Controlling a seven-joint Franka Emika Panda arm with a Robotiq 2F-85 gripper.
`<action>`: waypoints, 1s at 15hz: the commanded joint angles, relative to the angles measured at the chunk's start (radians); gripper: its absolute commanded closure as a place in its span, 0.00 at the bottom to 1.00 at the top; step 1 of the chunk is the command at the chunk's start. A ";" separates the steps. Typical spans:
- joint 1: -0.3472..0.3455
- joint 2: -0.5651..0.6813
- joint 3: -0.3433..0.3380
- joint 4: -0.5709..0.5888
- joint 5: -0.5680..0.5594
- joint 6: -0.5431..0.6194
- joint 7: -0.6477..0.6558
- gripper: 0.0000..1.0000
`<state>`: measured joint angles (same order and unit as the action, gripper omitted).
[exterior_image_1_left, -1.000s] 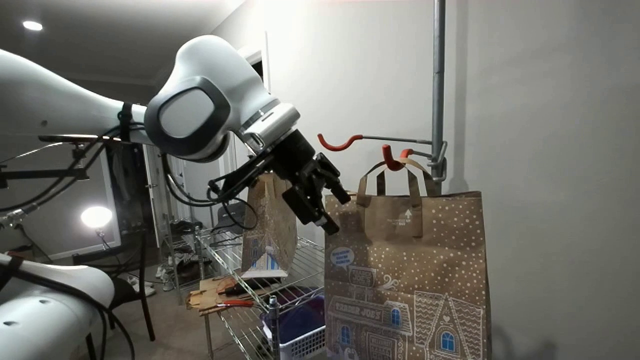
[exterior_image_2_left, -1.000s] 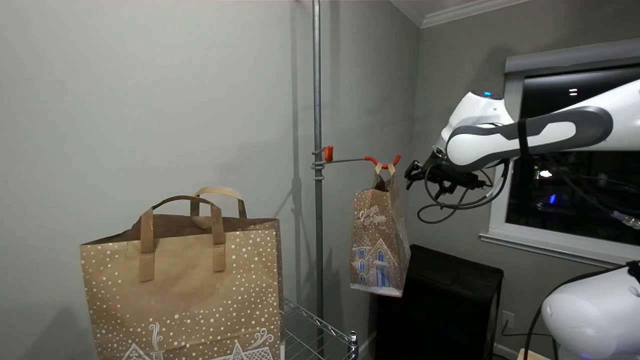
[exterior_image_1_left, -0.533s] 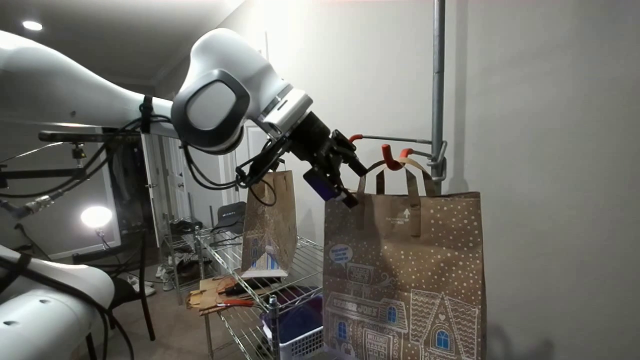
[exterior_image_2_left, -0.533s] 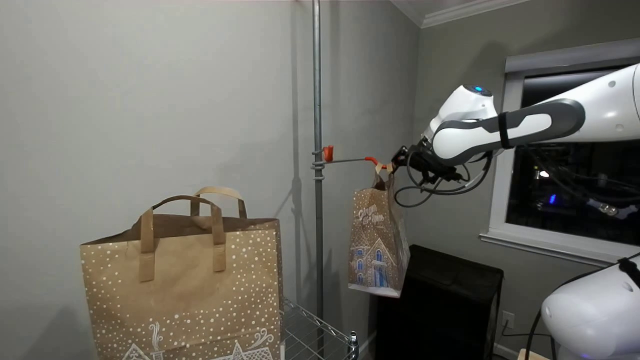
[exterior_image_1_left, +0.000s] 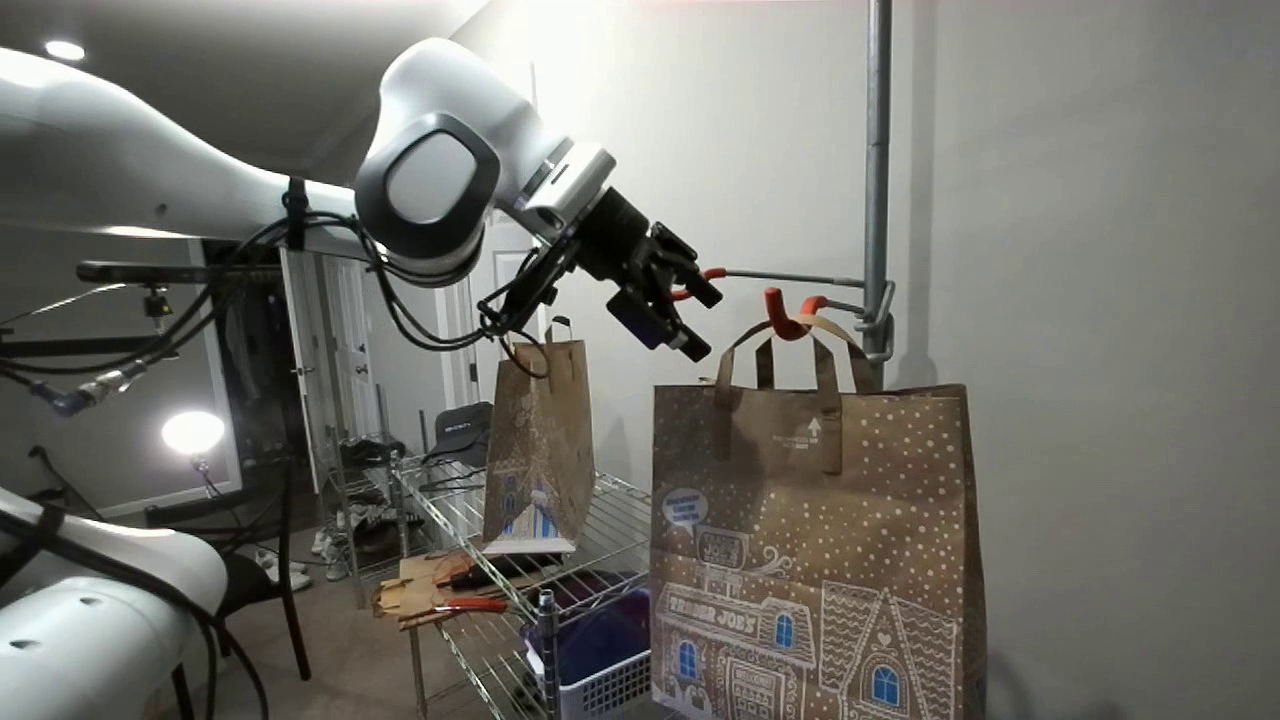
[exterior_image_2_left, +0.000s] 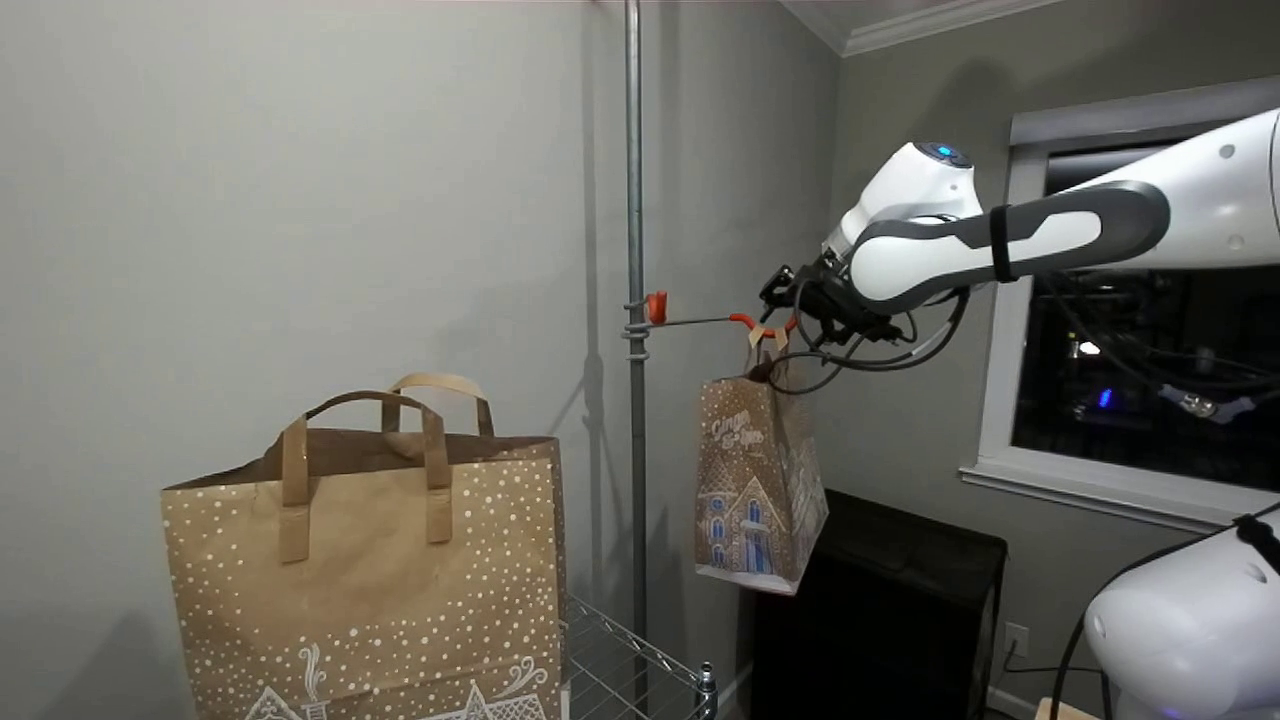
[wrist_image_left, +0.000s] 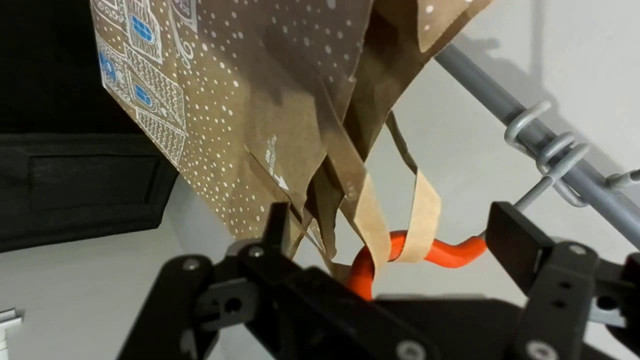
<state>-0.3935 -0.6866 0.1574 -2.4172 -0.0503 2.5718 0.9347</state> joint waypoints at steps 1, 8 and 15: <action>-0.029 0.078 0.033 0.043 -0.031 0.048 0.070 0.00; -0.096 0.177 0.085 0.117 -0.181 0.037 0.197 0.00; -0.077 0.243 0.073 0.186 -0.281 0.002 0.265 0.00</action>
<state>-0.4753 -0.4883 0.2318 -2.2784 -0.2810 2.5959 1.1387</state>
